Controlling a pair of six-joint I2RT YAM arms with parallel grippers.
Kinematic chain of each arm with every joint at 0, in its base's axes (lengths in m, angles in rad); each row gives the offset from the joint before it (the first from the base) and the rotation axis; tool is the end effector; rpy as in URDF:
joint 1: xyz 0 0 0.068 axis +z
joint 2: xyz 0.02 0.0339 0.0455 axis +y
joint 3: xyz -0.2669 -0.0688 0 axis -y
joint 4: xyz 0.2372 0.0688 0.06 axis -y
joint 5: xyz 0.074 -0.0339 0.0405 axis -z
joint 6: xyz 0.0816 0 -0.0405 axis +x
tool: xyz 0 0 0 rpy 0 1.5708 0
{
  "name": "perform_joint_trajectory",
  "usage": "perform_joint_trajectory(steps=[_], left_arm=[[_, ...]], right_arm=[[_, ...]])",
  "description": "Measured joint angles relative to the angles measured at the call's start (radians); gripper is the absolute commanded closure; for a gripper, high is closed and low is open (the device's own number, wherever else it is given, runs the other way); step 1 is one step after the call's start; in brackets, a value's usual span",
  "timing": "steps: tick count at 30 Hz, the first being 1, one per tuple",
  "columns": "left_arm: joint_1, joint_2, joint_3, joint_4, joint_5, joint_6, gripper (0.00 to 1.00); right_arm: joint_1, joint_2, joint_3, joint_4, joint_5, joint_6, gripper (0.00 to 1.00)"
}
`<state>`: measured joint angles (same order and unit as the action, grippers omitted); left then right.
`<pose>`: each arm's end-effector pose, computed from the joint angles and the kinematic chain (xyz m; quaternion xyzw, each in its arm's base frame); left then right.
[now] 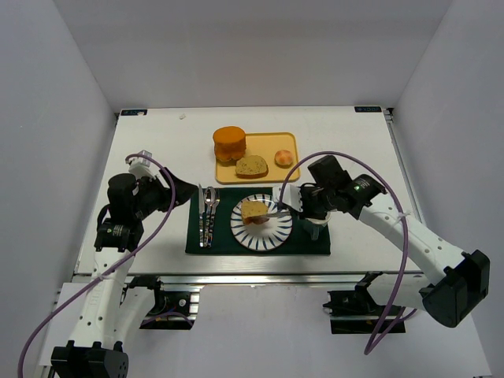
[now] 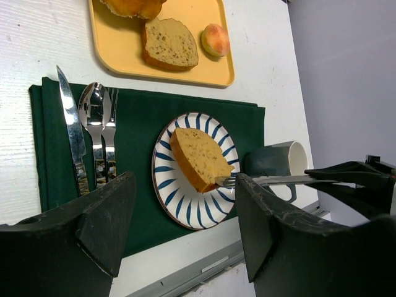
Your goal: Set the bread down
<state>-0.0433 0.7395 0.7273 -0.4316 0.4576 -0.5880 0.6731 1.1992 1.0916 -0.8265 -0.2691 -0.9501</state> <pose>0.1919 -0.0444 0.2873 -0.1048 0.8256 -0.3438 0.4350 0.1867 0.1766 0.2736 -0.7116 0.6174 0.0834 0.3248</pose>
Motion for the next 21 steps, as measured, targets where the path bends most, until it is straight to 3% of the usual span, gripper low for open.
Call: perform_joint_trajectory(steps=[3,9,21], left_arm=[[0.0,-0.001,0.0,-0.001,0.0,0.0,0.26],[0.0,-0.016,-0.001,-0.004,-0.001,0.0,0.25],[0.0,-0.023,-0.001,-0.005,-0.001,0.0,0.25]], right_arm=[[0.011,0.0,-0.002,-0.025,-0.004,-0.008,0.62],[0.016,0.0,0.001,-0.065,-0.05,-0.016,0.57],[0.004,0.069,0.09,0.053,-0.042,0.122,0.62]])
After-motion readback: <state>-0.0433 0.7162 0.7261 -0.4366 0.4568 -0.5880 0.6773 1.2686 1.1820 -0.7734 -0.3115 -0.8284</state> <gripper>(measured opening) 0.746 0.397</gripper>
